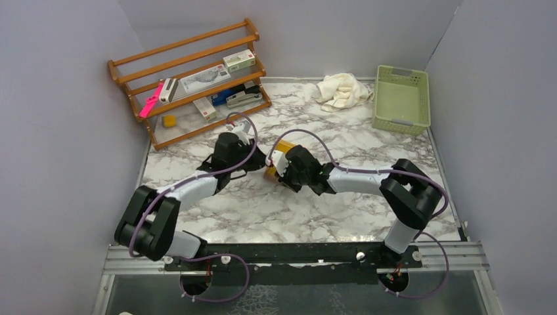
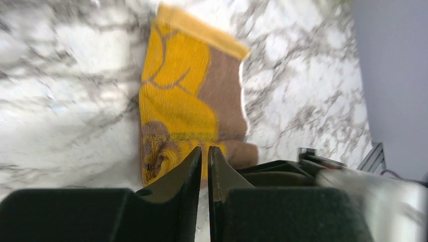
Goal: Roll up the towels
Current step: Roll the towel at the center of the board.
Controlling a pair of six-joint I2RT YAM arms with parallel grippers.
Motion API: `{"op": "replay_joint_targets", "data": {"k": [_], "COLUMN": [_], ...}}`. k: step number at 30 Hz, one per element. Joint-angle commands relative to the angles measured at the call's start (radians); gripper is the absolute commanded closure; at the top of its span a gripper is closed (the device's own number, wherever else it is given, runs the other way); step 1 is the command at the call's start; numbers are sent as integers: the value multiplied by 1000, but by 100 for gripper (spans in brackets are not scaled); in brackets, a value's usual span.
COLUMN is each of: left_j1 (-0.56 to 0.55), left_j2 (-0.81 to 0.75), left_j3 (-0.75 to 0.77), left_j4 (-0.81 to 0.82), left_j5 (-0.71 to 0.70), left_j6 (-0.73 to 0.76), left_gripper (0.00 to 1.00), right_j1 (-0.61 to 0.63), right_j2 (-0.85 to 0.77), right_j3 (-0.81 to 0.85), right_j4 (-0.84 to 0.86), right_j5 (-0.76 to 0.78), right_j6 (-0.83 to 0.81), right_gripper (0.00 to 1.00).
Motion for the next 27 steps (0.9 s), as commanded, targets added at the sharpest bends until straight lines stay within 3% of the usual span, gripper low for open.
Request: {"op": "replay_joint_targets", "data": {"k": [1, 7, 12, 16, 27], "left_j1": [60, 86, 85, 80, 1], "left_j2": [-204, -339, -325, -299, -156], "left_j3": [59, 46, -26, -48, 2], "left_j4": [-200, -299, -220, -167, -96], "left_j5": [-56, -42, 33, 64, 43], "left_j6": [67, 97, 50, 23, 11], "left_gripper": [83, 80, 86, 89, 89], "right_j1": [-45, -150, -277, -351, -421], "right_j2": [7, 16, 93, 190, 308], "right_j3": [78, 165, 220, 250, 209], "right_j4": [-157, -212, -192, -161, 8], "right_j5": [-220, -475, -773, -920, -1019], "right_j6": [133, 258, 377, 465, 633], "right_gripper": [99, 99, 99, 99, 99]}}
